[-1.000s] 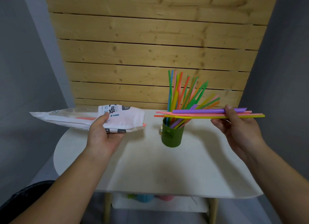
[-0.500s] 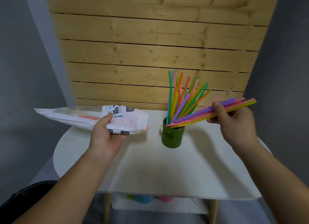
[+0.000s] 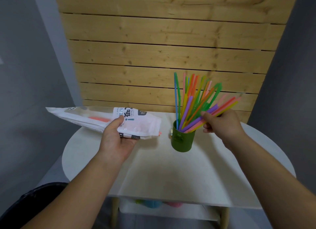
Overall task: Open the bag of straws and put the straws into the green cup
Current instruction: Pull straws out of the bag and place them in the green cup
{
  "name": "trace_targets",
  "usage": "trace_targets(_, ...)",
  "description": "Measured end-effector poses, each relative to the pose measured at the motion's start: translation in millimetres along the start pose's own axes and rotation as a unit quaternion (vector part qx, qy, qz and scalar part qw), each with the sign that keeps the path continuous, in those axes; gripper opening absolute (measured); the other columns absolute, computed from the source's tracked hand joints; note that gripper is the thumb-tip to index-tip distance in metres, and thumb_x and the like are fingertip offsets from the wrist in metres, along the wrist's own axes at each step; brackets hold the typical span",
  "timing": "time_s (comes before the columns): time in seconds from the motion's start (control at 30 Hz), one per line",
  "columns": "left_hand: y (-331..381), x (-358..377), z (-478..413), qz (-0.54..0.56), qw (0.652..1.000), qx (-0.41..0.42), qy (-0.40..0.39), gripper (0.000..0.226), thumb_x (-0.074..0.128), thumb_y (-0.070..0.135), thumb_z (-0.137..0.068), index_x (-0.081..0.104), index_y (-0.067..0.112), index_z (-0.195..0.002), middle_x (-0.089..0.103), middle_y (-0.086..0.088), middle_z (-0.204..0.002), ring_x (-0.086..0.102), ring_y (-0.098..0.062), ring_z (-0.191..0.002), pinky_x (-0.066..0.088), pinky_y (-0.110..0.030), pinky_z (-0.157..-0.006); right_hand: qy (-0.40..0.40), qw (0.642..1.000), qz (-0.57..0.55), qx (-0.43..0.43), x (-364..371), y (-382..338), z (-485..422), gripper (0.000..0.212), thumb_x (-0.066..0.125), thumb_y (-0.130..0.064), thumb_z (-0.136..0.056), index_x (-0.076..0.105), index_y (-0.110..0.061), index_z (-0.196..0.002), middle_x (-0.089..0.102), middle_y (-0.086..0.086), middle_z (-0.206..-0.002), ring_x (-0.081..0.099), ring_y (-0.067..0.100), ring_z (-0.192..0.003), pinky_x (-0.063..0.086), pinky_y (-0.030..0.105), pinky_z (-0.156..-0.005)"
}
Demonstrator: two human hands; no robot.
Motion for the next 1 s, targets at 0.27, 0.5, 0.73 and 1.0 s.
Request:
trace_targets(0.27, -1, 1, 1, -0.007, 1.000, 0.009, -0.009, 0.011, 0.060, 0.011, -0.098, 0.068, 0.010, -0.103, 0.080, -0.008, -0.094, 0.078, -0.024, -0.085, 0.060, -0.046, -0.083, -0.021, 0.996, -0.076, 0.037, 0, 18, -3, 0.021, 0.075, -0.016, -0.085, 0.070, -0.002, -0.100, 0.067, 0.019, -0.089, 0.065, 0.026, -0.075, 0.061, 0.037, -0.069)
trace_targets(0.5, -2, 3, 4, -0.006, 1.000, 0.002, -0.014, 0.012, 0.060, 0.011, -0.097, 0.069, 0.010, -0.104, 0.080, -0.007, -0.095, 0.076, -0.024, -0.091, 0.061, -0.044, -0.081, -0.047, 0.992, 0.065, 0.098, -4, 21, 23, 0.043, 0.082, -0.032, -0.077, 0.059, 0.000, -0.095, 0.067, 0.017, -0.087, 0.071, 0.031, -0.076, 0.062, 0.039, -0.063)
trace_targets(0.73, -6, 11, 10, -0.027, 0.998, 0.011, -0.057, 0.013, 0.058, 0.014, -0.098, 0.069, 0.013, -0.105, 0.080, -0.006, -0.095, 0.078, -0.022, -0.082, 0.061, -0.041, -0.074, -0.174, 0.960, -0.029, 0.216, 16, 7, 60, 0.057, 0.052, -0.053, -0.095, 0.062, 0.003, -0.098, 0.070, 0.016, -0.071, 0.069, 0.027, -0.060, 0.061, 0.039, -0.061)
trace_targets(1.0, -19, 27, 20, -0.119, 0.982, 0.020, -0.142, 0.020, 0.053, 0.014, -0.099, 0.071, 0.010, -0.107, 0.078, -0.009, -0.099, 0.076, -0.023, -0.089, 0.062, -0.039, -0.080, -0.148, 0.861, -0.383, 0.300, 73, -3, 81, 0.049, 0.041, -0.053, -0.100, 0.062, -0.013, -0.119, 0.077, 0.012, -0.104, 0.072, 0.035, -0.097, 0.060, 0.047, -0.076)
Point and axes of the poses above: each hand's wrist, its own z-axis away from the middle knuckle, its own x-axis out of the palm, y = z × x, the point moved 1 cm from there along -z, towards the middle knuckle
